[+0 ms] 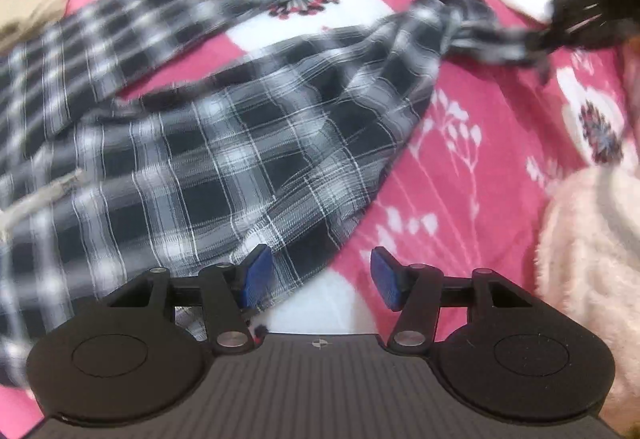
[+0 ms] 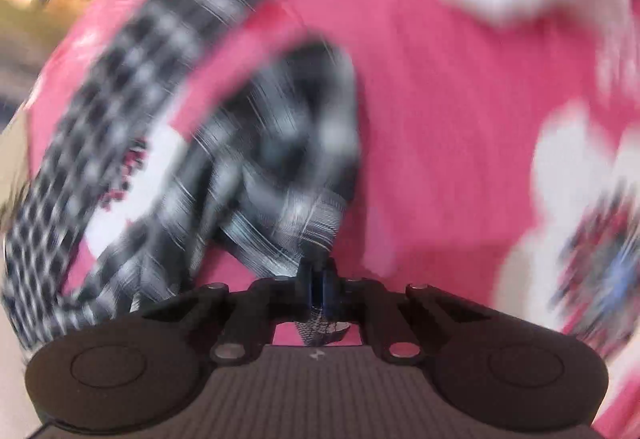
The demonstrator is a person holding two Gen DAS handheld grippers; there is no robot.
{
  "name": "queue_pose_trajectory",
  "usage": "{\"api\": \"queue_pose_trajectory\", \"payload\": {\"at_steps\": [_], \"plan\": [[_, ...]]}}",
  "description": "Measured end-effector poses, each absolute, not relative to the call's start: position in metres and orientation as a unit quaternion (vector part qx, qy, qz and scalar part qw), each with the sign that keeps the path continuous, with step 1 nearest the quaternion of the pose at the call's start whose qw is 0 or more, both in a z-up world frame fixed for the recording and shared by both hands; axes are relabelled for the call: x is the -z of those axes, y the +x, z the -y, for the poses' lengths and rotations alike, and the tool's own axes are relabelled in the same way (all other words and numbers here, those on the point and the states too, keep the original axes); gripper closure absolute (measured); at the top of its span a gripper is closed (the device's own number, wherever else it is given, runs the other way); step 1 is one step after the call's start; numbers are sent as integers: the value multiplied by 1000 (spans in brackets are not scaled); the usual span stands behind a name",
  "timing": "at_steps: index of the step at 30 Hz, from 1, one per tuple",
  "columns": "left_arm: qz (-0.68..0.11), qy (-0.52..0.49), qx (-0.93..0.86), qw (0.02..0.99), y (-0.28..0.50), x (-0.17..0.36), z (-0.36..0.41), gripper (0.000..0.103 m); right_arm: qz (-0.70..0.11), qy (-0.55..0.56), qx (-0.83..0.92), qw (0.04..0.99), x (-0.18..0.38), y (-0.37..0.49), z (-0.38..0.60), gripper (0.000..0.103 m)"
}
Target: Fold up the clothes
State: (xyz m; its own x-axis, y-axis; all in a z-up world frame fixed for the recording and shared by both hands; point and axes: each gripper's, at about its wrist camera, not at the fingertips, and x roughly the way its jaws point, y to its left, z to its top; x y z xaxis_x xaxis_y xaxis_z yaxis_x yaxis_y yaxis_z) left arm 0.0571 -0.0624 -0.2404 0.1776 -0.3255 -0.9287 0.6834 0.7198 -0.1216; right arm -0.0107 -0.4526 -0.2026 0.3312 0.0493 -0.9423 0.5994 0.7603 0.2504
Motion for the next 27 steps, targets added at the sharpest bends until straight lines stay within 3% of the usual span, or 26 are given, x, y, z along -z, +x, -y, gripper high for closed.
{"api": "queue_pose_trajectory", "payload": {"at_steps": [6, 12, 16, 21, 24, 27], "plan": [[-612, 134, 300, 719, 79, 255, 61, 48, -602, 44, 158, 782, 158, 8, 502, 99], [-629, 156, 281, 708, 82, 256, 66, 48, -674, -132, 149, 711, 237, 6, 530, 98], [-629, 185, 278, 702, 76, 255, 67, 48, -702, -51, 193, 684, 265, -11, 553, 97], [-607, 179, 251, 732, 76, 237, 43, 48, -618, 170, 227, 733, 225, -50, 562, 85], [-626, 86, 180, 754, 92, 230, 0, 48, -548, 346, 194, 737, 213, -66, 551, 63], [-639, -56, 99, 761, 99, 234, -56, 48, -492, 509, 160, 688, 232, -68, 533, 60]]}}
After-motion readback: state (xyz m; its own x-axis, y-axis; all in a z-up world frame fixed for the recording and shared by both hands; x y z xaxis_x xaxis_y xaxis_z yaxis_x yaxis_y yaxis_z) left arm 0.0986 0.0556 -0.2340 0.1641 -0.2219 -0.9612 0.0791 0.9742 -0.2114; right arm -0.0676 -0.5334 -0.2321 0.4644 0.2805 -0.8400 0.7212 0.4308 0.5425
